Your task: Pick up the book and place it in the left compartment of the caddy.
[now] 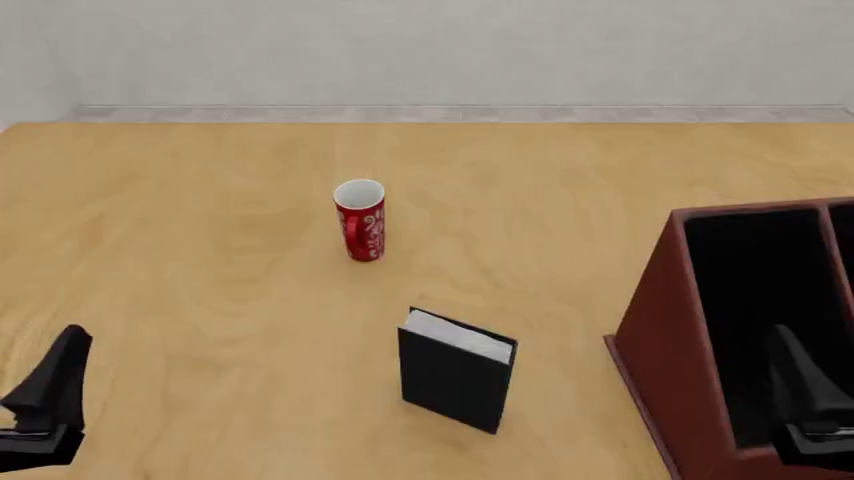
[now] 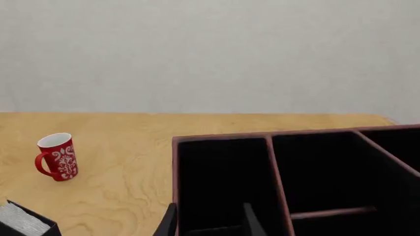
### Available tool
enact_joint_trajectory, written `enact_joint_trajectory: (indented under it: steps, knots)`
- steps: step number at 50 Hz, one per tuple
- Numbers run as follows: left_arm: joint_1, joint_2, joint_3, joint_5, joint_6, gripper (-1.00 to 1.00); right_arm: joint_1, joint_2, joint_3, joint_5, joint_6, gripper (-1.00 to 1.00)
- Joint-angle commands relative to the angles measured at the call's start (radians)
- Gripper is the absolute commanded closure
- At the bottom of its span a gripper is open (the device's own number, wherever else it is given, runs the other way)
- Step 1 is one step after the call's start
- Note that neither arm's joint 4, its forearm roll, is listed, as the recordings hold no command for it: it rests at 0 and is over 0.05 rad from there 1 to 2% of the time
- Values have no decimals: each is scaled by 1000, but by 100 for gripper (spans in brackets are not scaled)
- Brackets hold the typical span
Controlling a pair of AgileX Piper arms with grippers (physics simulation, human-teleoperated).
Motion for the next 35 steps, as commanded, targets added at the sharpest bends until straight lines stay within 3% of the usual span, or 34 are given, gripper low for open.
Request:
enact_joint_trajectory:
  steps: [1, 16, 20, 22, 35]
  knots:
    - [0, 5, -3, -1, 0, -100, -4, 11, -3, 0, 8, -100]
    - [0, 5, -3, -1, 0, -100, 0, 19, -4, -6, 10, -100]
    - [0, 5, -3, -1, 0, -100, -29, 12, -10, 4, 60, -100]
    - [0, 5, -3, -1, 0, -100, -18, 12, -10, 5, 25, -100]
    - [0, 5, -3, -1, 0, -100, 17, 31, -110, 60, 12, -100]
